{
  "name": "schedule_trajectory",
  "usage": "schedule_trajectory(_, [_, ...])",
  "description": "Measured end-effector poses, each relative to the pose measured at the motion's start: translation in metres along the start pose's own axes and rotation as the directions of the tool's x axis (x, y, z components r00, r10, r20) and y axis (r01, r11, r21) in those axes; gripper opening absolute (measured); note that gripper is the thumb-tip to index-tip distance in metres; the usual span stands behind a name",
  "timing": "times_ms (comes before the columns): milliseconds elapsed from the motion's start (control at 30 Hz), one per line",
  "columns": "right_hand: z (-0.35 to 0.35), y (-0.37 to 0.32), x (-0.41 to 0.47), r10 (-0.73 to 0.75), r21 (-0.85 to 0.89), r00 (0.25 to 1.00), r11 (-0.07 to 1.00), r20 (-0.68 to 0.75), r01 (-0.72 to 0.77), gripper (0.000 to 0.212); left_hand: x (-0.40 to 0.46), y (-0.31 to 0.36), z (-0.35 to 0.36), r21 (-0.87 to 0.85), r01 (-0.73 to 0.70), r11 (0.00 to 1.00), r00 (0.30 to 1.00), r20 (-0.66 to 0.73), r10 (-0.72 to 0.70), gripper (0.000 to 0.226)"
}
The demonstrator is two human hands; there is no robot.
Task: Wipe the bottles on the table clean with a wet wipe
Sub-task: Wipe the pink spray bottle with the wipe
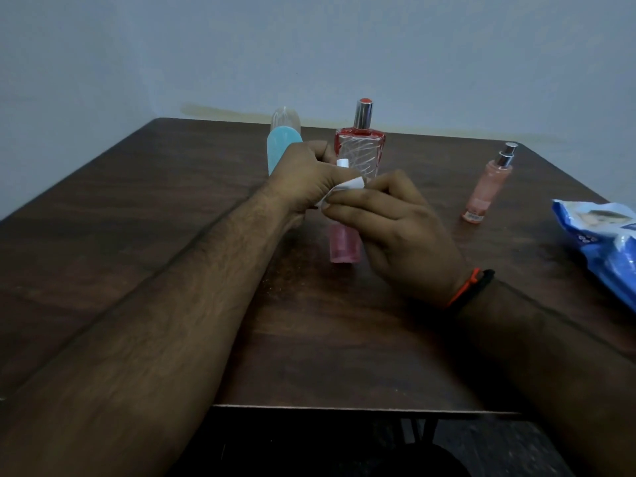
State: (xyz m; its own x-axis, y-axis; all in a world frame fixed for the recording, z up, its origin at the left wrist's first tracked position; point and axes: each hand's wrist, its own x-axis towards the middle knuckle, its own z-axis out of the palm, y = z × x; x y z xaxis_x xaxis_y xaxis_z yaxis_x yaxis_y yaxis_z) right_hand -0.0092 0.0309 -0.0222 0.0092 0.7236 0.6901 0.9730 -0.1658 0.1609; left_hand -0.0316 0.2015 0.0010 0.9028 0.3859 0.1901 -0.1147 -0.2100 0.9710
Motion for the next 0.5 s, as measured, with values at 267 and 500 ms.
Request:
schedule_trajectory(267, [-0.003,0.003,-0.004,0.011,0.132,1.0,0.991,0.01,-0.012,0.021,0.0,-0.001,-0.004,-0.067,0.026,0.997,0.998,0.066,-0.022,0.038])
schedule_trajectory(500, [-0.007,0.0,-0.007,0.023,0.283,0.996,0.958,0.083,-0.045,0.017,0.002,-0.002,-0.009,-0.142,0.116,0.983,0.99,0.091,-0.104,0.035])
